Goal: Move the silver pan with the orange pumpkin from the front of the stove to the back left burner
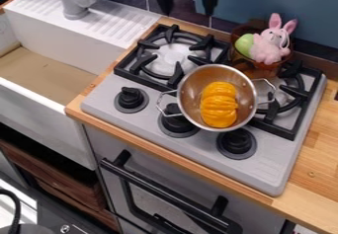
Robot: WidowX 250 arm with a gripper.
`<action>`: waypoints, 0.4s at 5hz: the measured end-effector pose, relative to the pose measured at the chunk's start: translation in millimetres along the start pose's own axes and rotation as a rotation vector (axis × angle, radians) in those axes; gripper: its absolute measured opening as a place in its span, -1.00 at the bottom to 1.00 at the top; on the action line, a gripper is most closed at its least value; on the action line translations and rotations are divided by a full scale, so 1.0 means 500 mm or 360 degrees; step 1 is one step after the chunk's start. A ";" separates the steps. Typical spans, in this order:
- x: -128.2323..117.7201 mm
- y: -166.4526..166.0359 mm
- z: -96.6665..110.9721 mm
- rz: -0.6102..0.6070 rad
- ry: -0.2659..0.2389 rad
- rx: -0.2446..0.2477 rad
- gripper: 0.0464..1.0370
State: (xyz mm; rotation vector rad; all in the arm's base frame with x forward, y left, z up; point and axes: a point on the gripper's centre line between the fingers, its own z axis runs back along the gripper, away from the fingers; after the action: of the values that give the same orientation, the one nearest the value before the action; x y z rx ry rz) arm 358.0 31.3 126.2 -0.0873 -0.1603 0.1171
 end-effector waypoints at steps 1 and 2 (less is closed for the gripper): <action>-0.012 -0.014 -0.020 -0.0381 0.0105 -0.0042 0.91; -0.032 -0.025 -0.042 -0.0676 0.0108 -0.0183 0.91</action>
State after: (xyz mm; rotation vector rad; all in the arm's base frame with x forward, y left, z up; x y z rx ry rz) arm 346.9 15.1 104.4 -0.1698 -0.1150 -0.3187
